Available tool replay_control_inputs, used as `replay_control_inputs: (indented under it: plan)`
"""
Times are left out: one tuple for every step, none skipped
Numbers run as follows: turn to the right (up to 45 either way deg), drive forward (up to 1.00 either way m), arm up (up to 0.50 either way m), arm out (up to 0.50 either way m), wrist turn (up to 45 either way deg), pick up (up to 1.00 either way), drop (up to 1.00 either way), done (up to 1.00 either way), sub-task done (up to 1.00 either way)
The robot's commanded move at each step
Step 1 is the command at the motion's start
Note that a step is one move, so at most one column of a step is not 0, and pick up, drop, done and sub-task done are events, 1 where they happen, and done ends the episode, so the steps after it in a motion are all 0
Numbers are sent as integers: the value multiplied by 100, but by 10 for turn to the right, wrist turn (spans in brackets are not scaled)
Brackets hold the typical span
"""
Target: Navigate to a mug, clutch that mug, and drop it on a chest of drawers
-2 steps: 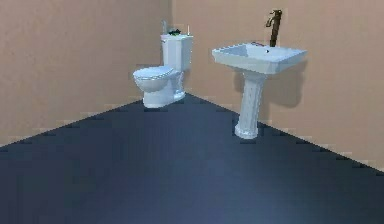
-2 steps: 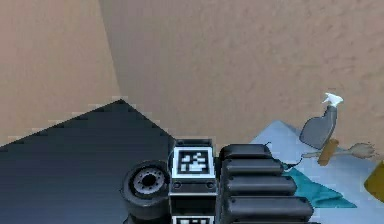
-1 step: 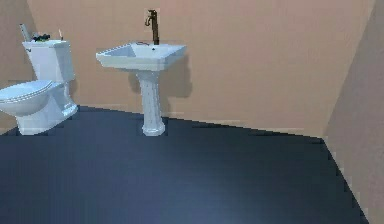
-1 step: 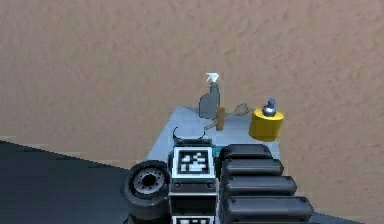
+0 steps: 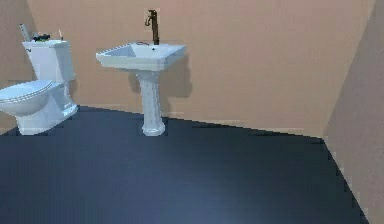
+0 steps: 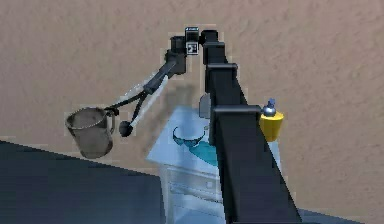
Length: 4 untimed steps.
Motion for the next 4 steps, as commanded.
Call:
replay_control_inputs:
  plan:
    - [0, 0, 0, 0, 450, 0, 0, 0, 0]
    - [0, 0, 0, 0, 450, 0, 0, 0, 0]
    - [0, 0, 0, 0, 450, 0, 0, 0, 0]
    - [0, 0, 0, 0, 240, 0, 0, 0, 0]
